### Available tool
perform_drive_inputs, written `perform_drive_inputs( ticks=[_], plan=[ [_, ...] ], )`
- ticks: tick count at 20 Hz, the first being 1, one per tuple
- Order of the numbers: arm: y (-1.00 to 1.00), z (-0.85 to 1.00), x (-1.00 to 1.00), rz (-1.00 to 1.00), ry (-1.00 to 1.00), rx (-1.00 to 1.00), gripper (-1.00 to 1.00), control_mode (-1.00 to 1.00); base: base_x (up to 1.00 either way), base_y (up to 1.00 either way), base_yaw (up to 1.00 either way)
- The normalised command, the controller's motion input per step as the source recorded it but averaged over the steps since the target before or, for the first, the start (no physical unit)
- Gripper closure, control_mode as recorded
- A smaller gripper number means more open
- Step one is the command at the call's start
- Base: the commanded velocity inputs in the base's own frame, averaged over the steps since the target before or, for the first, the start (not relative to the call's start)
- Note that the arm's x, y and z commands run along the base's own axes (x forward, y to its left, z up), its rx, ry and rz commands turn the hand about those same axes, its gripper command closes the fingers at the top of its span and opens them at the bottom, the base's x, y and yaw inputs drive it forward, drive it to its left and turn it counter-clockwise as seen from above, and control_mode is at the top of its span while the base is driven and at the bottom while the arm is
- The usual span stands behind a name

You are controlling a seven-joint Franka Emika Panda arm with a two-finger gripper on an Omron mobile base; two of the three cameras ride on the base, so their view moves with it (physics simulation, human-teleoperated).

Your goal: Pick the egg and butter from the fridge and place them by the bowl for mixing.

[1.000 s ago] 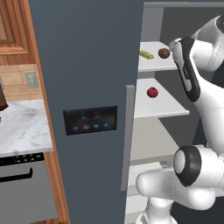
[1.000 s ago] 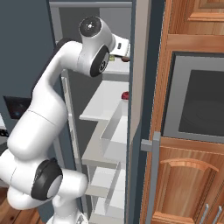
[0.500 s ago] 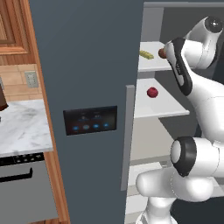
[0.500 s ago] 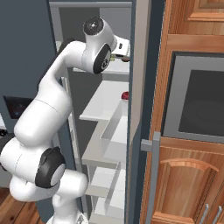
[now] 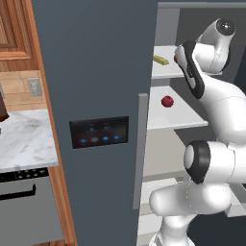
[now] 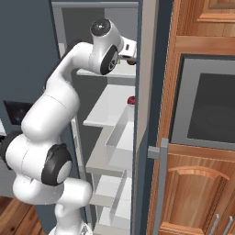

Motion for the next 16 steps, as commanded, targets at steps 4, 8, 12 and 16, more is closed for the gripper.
perform_drive_inputs(
  ticks=[4,8,12,16],
  plan=[
    [0.01,-0.12,0.44,0.00,0.00,0.00,-1.00,-1.00,0.00,0.00,0.00],
    [0.00,-0.18,0.45,0.00,0.00,0.00,-1.00,-1.00,0.00,0.00,0.00],
    [0.00,-0.05,0.44,0.00,0.00,-0.01,-1.00,-1.00,0.00,0.00,0.00],
    [0.00,-0.04,0.39,0.00,0.01,0.00,-1.00,-1.00,0.00,0.00,0.00]
  ],
)
